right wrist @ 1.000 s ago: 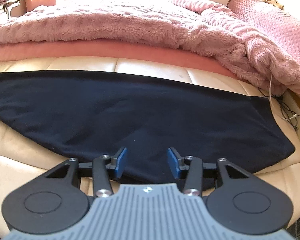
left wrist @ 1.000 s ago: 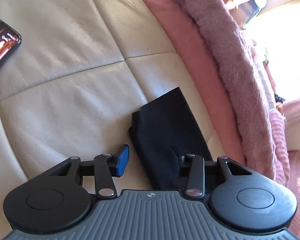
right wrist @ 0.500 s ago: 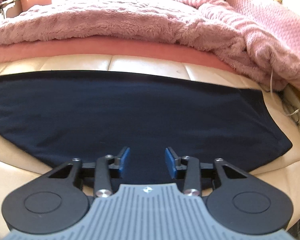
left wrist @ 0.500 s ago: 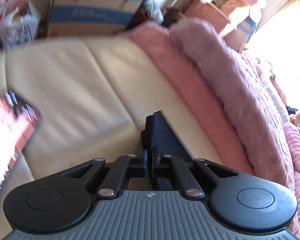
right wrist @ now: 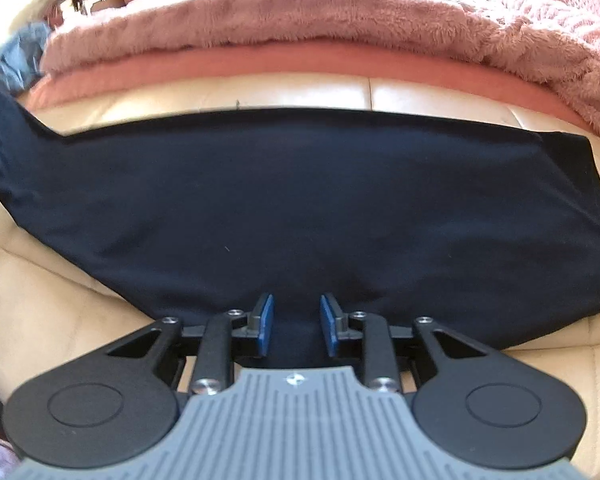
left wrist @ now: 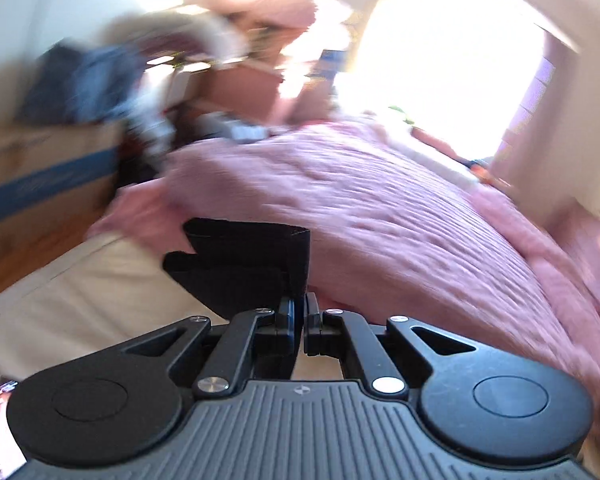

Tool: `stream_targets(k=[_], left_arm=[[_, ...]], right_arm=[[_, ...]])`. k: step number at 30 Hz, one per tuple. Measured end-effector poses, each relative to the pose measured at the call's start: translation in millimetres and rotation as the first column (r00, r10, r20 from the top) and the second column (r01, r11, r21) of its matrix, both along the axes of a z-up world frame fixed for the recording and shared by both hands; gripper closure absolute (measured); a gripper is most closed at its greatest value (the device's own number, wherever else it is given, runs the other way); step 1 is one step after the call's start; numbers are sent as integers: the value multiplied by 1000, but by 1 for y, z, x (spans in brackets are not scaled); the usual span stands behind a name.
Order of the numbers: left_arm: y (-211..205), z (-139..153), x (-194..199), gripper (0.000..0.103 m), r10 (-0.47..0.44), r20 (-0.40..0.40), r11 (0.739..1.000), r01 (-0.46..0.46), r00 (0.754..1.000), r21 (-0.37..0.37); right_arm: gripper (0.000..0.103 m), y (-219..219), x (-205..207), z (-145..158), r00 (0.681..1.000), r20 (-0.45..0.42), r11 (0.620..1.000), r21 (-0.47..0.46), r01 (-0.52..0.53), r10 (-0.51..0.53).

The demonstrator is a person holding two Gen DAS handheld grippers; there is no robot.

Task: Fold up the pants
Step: 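Lift the hem with the left tool and fold it toward the right tool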

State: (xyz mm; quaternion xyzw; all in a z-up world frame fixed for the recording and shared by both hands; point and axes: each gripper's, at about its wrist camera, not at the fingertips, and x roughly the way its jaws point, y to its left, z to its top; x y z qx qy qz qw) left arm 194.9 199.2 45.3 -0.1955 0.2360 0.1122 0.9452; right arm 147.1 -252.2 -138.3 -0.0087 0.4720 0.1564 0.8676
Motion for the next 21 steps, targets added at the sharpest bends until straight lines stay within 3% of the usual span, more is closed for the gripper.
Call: stream_targets(k=[4,8,11,13,16,19,21], left_arm=[[-92,-1,11,100,-155,14,973,151,988,173],[-172,-33,25,100,-284,-59,930,290,957,227],[-228,-79,22,100,-376,-156,877,405,913,258],[-254,-113,16,100,-435,-230,834,486,871,262],[-282,-155,5,100,-512,-368,758,610,776,230],[-288,-176,-4,97,-582,-434,710,690,687,139],[-285,-178,-2,91,-653,-429,675,736,625,44]], right_arm=[[80,-11,-1,13,999,27,998,46,37,-38],[80,-29,-1,27,995,-2,982,161,103,-104],[80,-40,-5,34,991,2,974,183,132,-135],[79,-46,-9,37,989,4,972,188,141,-145],[79,-51,-16,35,987,-20,970,186,158,-157],[79,-53,-21,28,985,-51,967,190,172,-165],[79,-53,-22,24,984,-67,965,196,172,-162]])
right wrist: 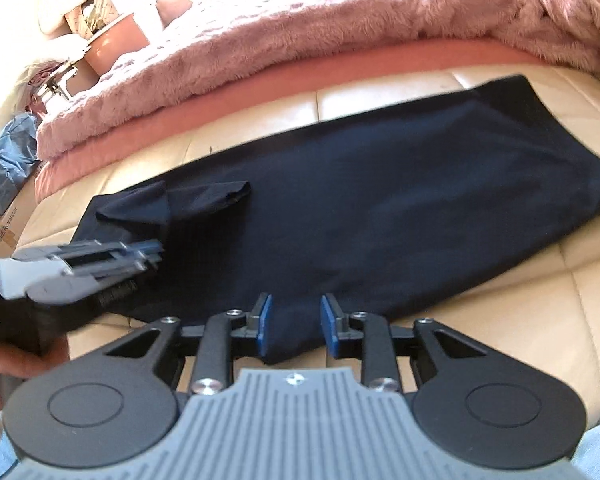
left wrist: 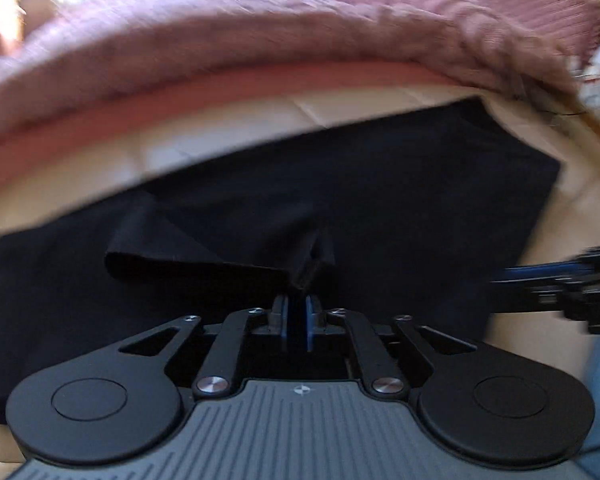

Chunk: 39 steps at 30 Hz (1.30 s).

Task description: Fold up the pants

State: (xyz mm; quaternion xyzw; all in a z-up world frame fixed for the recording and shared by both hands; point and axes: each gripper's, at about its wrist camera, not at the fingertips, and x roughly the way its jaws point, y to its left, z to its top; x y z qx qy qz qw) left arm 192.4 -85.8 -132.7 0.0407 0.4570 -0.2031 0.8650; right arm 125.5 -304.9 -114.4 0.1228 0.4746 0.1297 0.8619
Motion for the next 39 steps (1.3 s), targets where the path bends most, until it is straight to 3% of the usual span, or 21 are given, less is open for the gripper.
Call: stream_targets(k=[2,6,11,15,18,20,22,25,27,28,29,30,33,34,36,39], left_arm=[[3,2,1,89,-51,-11,998,51,999,-47],[-1,13,-1,80,-163,31,985,165,986,-47],[14,37,-6,75,-215,52,968,220,975,-124],[46,43,-5,74,-77,49,993,81,996,-83],[73,37,2,74,45,28,999,-45,999,-2],[87,32,6,74,106,27,993,-107,994,53],[98,26,9,74,146,9,988,-147,989,49],[110,19,11,74,184,-11,982,-184,983,38],[110,15,15,74,200,-21,980,-200,980,22],[113,15,13,74,207,-24,978,-207,978,14],[113,14,14,74,210,-28,978,-210,977,6],[114,13,14,74,211,-29,978,-211,977,-2],[114,9,16,74,211,-30,977,-211,977,-18],[113,8,17,74,211,-32,977,-212,977,-22],[112,6,19,74,211,-37,977,-212,977,-34],[109,5,21,74,204,-37,978,-206,978,-45]], right_arm=[[79,2,-1,-3,1000,-7,1000,-2,-9,9],[78,5,-1,-3,1000,-1,1000,-3,-24,24],[76,7,6,0,999,11,999,18,-37,36],[76,29,23,6,990,51,990,32,-135,134],[66,65,34,5,965,87,969,4,-248,246],[61,94,40,2,942,105,948,-59,-314,318],[55,119,42,-2,914,114,918,-129,-375,389],[52,157,41,-10,856,134,844,-299,-445,499],[57,171,42,-14,832,146,800,-403,-444,535],[69,175,44,-16,830,147,788,-437,-434,539],[78,174,48,-17,837,145,793,-437,-424,527],[90,168,53,-15,857,146,822,-400,-405,494],[89,132,73,-12,942,117,938,-194,-289,315],[87,120,77,-13,960,98,958,-149,-245,261],[85,94,88,-17,987,45,987,-53,-155,157],[83,67,91,-18,996,9,996,38,-85,85]])
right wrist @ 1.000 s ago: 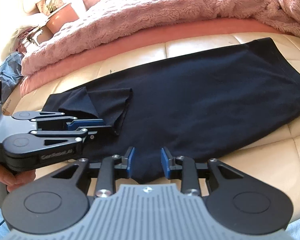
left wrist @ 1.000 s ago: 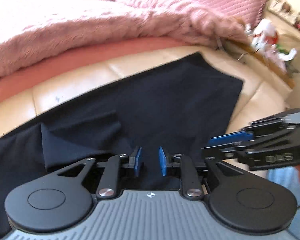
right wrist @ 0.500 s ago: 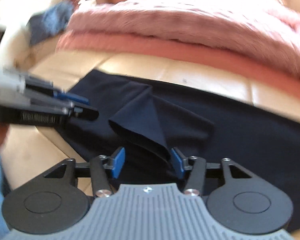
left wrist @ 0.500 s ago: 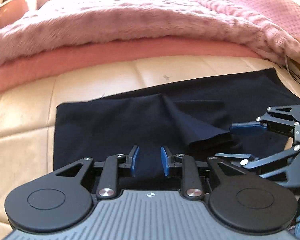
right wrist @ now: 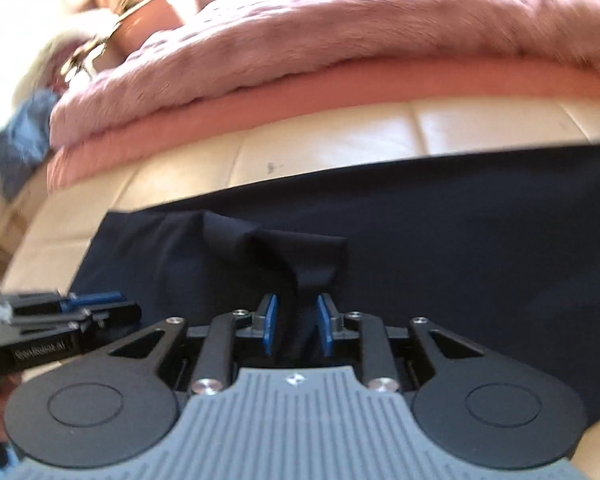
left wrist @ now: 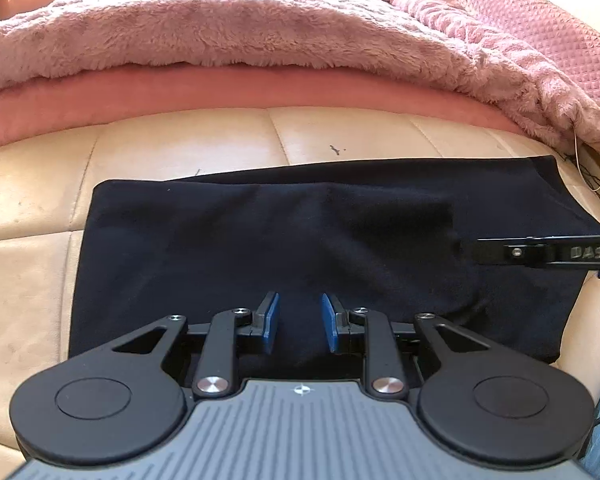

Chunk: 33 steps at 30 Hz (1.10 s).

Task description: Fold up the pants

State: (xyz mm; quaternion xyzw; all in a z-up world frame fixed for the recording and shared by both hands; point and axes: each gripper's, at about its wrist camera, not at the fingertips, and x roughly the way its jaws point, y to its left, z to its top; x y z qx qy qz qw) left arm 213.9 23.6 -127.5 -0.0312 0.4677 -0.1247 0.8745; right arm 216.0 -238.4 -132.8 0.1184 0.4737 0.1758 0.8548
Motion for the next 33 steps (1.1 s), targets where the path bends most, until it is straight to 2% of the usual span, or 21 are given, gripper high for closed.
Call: stream_targets(k=[3,7,10,12,14,17,18,19,20,25,27,33], left_arm=[[-2,-1,2,74,-5,1,1000,5,1000,0],[-1,-2,1,74,6,-8,1000,-6,1000,5],[4,-4,0,74,18,-21,1000,-18,1000,2],[6,-5,-1,74,27,-28,1000,-27,999,-2],[7,-5,0,74,37,-35,999,-38,999,-9],[7,-3,-2,74,48,-32,999,-49,998,-13],[7,-1,-3,74,53,-29,999,-54,998,-10],[8,1,-5,74,59,-25,998,-59,998,-7],[10,3,-7,74,68,-17,998,-68,998,-4],[29,23,-23,74,160,42,987,-160,986,1],[38,31,-28,74,192,62,981,-192,979,2],[44,54,-32,74,226,111,974,-225,968,-24]], right_arm=[[66,-15,-2,1,999,-25,997,77,27,-25],[66,-23,1,-9,994,-87,986,149,78,-66],[67,-25,2,-27,980,-171,963,233,136,-97],[67,-22,1,-32,976,-192,945,287,157,-104],[70,-16,2,-34,976,-192,940,301,161,-105],[88,-4,6,-35,978,-185,945,293,145,-93],[97,0,7,-34,980,-178,952,277,134,-86],[102,4,8,-32,983,-167,959,255,120,-78],[102,7,8,-29,986,-152,966,233,110,-75],[103,14,7,13,999,-48,974,226,33,-22],[103,11,8,42,1000,0,968,250,-3,3],[103,-27,14,126,992,125,976,212,-45,18]])
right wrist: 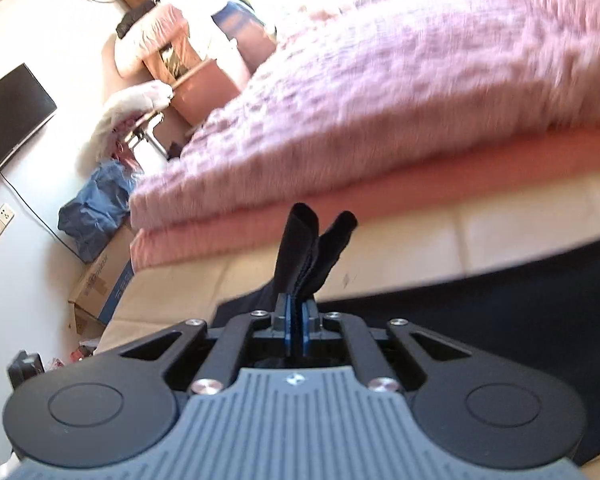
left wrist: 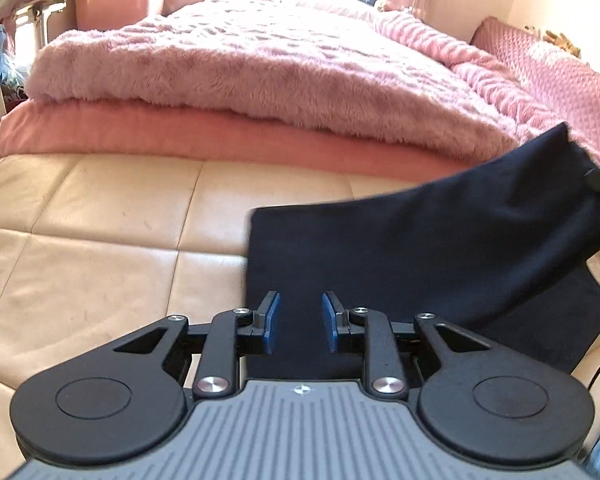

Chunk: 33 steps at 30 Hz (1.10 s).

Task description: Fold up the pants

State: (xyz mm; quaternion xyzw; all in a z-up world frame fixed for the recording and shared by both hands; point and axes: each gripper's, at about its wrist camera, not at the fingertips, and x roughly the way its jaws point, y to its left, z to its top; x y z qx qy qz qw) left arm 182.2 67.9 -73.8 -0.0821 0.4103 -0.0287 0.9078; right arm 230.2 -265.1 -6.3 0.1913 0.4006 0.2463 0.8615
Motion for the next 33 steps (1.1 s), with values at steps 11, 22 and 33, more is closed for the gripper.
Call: stream_targets(k=[11,22,33], left_arm=[[-66,3,31,74,-139,8,990,139,990,9],[-102,-35,65,74,-176,-99,984,176,979,-14],[-91,-52,63,75,-155,-149,988,153,977,-26]], right_arm=[[103,-151,22,49,987,-29,983,-103,153,-157],[103,-256,65,-55,947,-162,951,-188,246,-277],[102,-280,65,-130,908,-243,921,-277,273,-342]])
